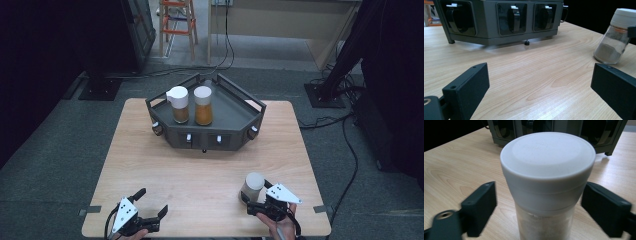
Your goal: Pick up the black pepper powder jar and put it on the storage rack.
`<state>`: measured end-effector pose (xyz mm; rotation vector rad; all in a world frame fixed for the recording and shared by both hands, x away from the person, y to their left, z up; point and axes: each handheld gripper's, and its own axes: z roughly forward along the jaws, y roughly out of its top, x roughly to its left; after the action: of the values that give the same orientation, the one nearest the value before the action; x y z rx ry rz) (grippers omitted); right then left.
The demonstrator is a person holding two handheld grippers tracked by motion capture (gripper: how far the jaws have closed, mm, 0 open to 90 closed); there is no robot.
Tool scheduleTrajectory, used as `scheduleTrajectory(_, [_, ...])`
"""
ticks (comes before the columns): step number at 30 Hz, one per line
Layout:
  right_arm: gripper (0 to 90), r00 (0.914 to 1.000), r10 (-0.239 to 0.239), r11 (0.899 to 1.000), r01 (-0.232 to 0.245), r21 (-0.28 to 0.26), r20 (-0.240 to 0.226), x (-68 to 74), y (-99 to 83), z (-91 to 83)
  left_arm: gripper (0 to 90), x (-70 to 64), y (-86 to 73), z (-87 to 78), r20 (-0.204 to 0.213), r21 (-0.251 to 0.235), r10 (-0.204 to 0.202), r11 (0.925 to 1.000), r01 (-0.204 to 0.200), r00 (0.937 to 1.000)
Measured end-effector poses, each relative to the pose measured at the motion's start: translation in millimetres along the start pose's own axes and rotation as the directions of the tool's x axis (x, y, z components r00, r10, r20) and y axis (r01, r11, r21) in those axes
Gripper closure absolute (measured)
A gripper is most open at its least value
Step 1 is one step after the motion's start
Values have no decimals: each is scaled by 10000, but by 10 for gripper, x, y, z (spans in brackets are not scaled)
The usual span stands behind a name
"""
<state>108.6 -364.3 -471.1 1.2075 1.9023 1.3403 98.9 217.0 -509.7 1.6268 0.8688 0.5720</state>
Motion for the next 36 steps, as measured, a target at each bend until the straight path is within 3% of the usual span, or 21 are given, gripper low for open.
scheduleTrajectory(8, [334,9996,-264,9996,263,88,131,-7,-3,64,17,1,-2,2,0,-1,-16,10000,16,10000])
scheduleTrajectory(12, [343,9975,-643,9978,639,153,296,37,18,55,17,0,-2,4,7,8,-14,10000,14,10000])
scheduleTrajectory(22, [349,9967,-740,9972,743,-53,337,34,68,27,17,6,-3,7,19,14,-29,10000,29,10000])
scheduleTrajectory(36, [349,9947,-994,9942,982,-439,-261,13,355,42,17,9,3,-3,-2,2,-19,10000,19,10000])
